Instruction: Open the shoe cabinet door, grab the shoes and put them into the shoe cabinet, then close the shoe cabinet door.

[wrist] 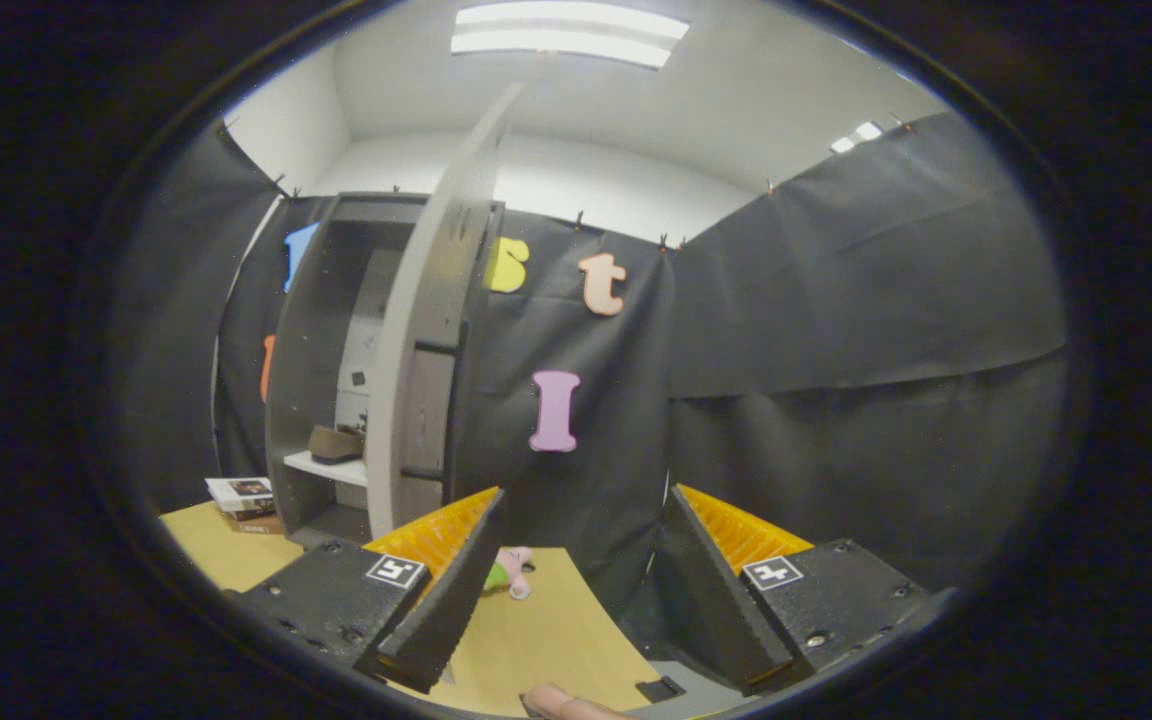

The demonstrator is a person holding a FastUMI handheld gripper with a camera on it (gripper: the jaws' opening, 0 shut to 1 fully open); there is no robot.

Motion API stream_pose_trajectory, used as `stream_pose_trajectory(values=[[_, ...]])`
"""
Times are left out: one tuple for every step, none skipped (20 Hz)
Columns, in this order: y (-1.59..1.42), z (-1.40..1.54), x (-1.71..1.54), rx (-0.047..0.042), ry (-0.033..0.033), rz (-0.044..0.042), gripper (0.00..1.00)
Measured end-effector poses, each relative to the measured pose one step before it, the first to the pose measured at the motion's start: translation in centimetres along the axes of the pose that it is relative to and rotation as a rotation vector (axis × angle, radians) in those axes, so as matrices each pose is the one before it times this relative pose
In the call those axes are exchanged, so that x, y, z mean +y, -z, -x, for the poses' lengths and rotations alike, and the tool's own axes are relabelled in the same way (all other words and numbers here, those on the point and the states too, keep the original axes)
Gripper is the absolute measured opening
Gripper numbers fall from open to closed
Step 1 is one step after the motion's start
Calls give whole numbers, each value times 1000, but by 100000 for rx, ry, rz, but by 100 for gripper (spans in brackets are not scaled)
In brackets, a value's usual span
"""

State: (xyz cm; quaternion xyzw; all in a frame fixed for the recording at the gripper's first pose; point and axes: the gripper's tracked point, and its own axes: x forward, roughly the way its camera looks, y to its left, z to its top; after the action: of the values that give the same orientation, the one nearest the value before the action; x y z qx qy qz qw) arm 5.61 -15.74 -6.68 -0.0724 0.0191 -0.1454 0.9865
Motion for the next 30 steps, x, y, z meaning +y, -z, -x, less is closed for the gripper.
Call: stream_pose_trajectory(values=[[902, -792, 704, 3253, -3045, 79, 100], [1107, -846, 86, 3059, -1013, 9, 100], [1090, -1153, -313, 2741, 529, 88, 100], [731, -926, 119, 1616, 42, -193, 100], [628, -770, 239, 1785, -814, -625, 100], [716, -453, 497, 2245, -2402, -532, 100], [976, -244, 967, 1877, -3259, -520, 100], [539, -445, 964, 835, -2803, -394, 100], [313, -323, 1053, 196, -1780, 99, 100], [423, -292, 1015, 889, -1407, 716, 100], [275, -231, 716, -151, 324, 1077, 100], [-153, -62, -86, -178, 1952, 1572, 97], [-2, -7, 368, -1177, 5, 107, 92], [-10, 122, 532, -6, -704, -1359, 92], [176, 0, 616, 186, -1323, -2556, 92], [176, 13, 716, 456, -2087, -2431, 92], [254, -115, 738, 185, -2487, -2925, 92], [240, -175, 745, 615, -1664, -2024, 92], [509, -291, 556, 1184, -907, -793, 92], [274, -138, 670, 991, -985, -200, 92], [31, -118, 971, 583, -1858, -66, 92], [100, -116, 773, 850, -1607, 255, 92], [63, -38, 590, 282, -952, 137, 92], [-140, -92, 543, -227, -715, 260, 92], [36, -154, 654, -147, -559, 339, 91], [-16, -126, 641, -173, -679, 289, 91], [45, -143, 773, 9, -901, 146, 91], [102, -222, 652, 608, -1074, 450, 91], [119, -252, 659, 649, -1143, 282, 91], [86, -288, 476, 535, -623, 417, 91]])
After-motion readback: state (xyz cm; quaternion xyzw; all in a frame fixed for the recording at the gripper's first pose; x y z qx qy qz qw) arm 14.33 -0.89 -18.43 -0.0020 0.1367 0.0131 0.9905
